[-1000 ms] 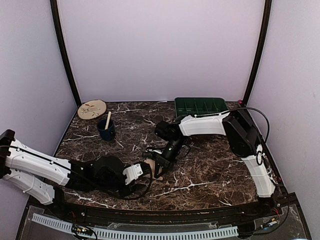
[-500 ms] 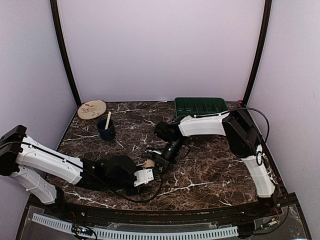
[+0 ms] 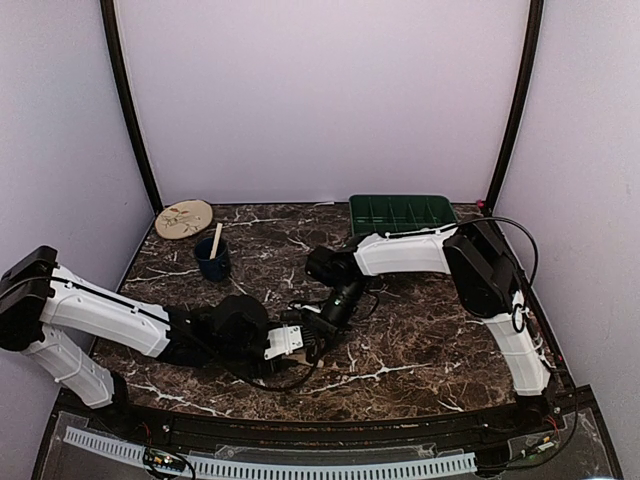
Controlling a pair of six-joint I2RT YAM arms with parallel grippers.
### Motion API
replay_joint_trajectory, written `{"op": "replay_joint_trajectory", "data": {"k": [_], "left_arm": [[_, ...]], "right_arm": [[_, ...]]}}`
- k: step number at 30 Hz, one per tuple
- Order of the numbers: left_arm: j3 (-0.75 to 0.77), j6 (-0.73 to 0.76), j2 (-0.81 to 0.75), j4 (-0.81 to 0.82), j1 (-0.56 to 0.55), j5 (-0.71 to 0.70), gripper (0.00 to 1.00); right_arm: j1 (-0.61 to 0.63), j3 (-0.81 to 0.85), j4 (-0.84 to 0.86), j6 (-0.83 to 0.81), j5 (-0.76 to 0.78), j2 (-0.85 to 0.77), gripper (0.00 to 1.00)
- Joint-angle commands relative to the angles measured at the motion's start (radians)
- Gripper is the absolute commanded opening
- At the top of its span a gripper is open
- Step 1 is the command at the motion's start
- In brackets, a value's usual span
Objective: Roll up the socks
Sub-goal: Roll the sock at the center of the board.
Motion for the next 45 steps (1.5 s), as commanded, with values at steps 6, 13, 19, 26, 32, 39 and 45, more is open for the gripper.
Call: {"op": "replay_joint_trajectory", "data": {"k": [6,13,19,26,32,39,45], "left_arm": [[0.049,0.036,0.026,-0.060,0.027,0.152,0.49],[0.057,0.051,0.032,-0.108,0.035,0.221,0.49],[0.061,0.058,0.054,-0.098,0.049,0.180,0.49],[0.088,0.076,0.086,-0.088,0.064,0.170,0.49],[0.107,0.082,0.108,-0.099,0.066,0.192,0.49],[0.105,0.086,0.116,-0.126,0.068,0.222,0.39],[0.116,0.086,0.140,-0.149,0.072,0.224,0.21]], "right_arm": [[0.013,0.011,-0.014,-0.003,-0.026,-0.004,0.03],[0.014,0.004,-0.017,-0.006,-0.021,-0.007,0.02],[0.014,-0.003,-0.017,-0.006,-0.023,-0.010,0.02],[0.023,-0.013,-0.017,-0.007,-0.030,-0.010,0.02],[0.028,-0.009,-0.018,-0.007,-0.035,-0.009,0.02],[0.029,-0.021,-0.019,-0.008,-0.025,-0.014,0.02],[0.027,-0.021,-0.020,-0.012,-0.027,-0.016,0.02]]}}
